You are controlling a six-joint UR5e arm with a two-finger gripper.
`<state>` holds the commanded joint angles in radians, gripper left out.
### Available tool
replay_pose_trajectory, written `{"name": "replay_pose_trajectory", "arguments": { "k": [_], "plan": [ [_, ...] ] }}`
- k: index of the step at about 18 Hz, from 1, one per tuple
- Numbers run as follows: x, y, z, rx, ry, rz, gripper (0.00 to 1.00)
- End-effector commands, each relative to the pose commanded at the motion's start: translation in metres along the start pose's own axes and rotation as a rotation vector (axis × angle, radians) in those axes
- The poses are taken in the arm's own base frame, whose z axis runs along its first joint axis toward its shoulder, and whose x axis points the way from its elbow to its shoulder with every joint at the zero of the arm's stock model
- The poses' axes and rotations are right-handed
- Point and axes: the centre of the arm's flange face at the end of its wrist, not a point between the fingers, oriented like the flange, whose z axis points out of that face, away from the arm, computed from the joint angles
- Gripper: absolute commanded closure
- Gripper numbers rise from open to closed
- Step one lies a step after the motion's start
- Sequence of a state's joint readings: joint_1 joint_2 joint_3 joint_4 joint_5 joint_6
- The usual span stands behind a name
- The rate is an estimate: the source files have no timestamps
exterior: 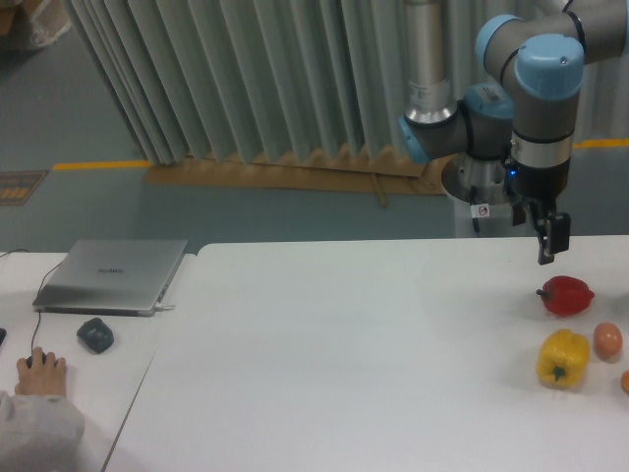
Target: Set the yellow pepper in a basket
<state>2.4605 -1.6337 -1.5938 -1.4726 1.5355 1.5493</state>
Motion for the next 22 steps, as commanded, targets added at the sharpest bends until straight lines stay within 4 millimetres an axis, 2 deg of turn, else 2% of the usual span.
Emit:
{"name": "replay_pose_trajectory", "arguments": {
  "k": [22],
  "plan": [
    [-0.0009,0.0021,-0.0012,-0.006,-0.011,-0.020,0.00]
  ]
}}
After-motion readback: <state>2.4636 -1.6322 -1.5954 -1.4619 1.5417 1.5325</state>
